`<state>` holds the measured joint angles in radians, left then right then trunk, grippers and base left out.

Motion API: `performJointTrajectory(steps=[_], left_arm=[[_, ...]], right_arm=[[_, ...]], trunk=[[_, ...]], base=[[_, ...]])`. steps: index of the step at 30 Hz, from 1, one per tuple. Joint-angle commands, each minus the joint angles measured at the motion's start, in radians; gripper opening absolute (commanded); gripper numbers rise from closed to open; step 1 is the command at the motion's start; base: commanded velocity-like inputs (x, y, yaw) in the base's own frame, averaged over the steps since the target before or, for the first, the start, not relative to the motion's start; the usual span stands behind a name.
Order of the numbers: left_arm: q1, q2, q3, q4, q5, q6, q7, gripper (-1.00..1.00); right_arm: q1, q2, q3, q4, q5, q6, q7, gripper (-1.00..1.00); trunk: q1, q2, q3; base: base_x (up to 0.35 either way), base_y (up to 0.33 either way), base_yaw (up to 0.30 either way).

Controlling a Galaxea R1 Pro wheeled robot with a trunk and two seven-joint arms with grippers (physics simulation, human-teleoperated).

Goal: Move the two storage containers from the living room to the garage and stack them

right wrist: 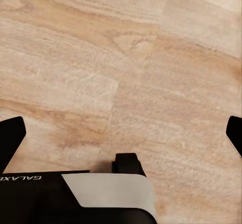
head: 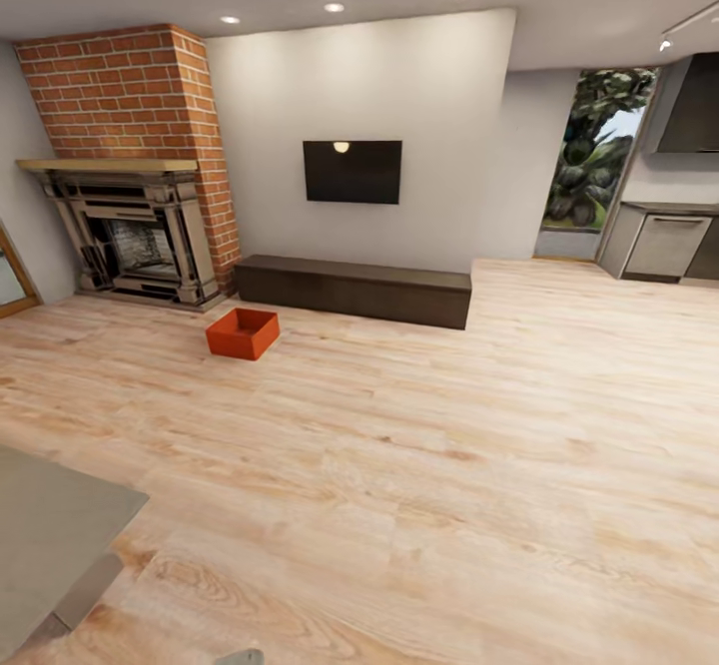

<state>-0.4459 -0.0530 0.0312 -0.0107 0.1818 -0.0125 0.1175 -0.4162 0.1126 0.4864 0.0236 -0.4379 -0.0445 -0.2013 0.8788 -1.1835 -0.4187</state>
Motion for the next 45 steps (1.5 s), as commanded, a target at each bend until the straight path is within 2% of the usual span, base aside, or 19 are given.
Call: performJointTrajectory(steps=[1, 45], left_arm=[[-0.001, 0.000, 0.003, 0.000, 0.005, -0.001, 0.002, 1.00], [-0.001, 0.000, 0.003, 0.000, 0.005, -0.001, 0.002, 1.00]], right_arm=[[-0.001, 0.001, 0.009, 0.002, -0.010, -0.005, -0.001, 1.00], [-0.001, 0.000, 0.008, 0.002, -0.010, -0.005, -0.001, 1.00]], trunk=[[0.001, -0.001, -0.001], [0.001, -0.001, -0.001]], base=[[0.338, 0.000, 0.000], [0.338, 0.000, 0.000]])
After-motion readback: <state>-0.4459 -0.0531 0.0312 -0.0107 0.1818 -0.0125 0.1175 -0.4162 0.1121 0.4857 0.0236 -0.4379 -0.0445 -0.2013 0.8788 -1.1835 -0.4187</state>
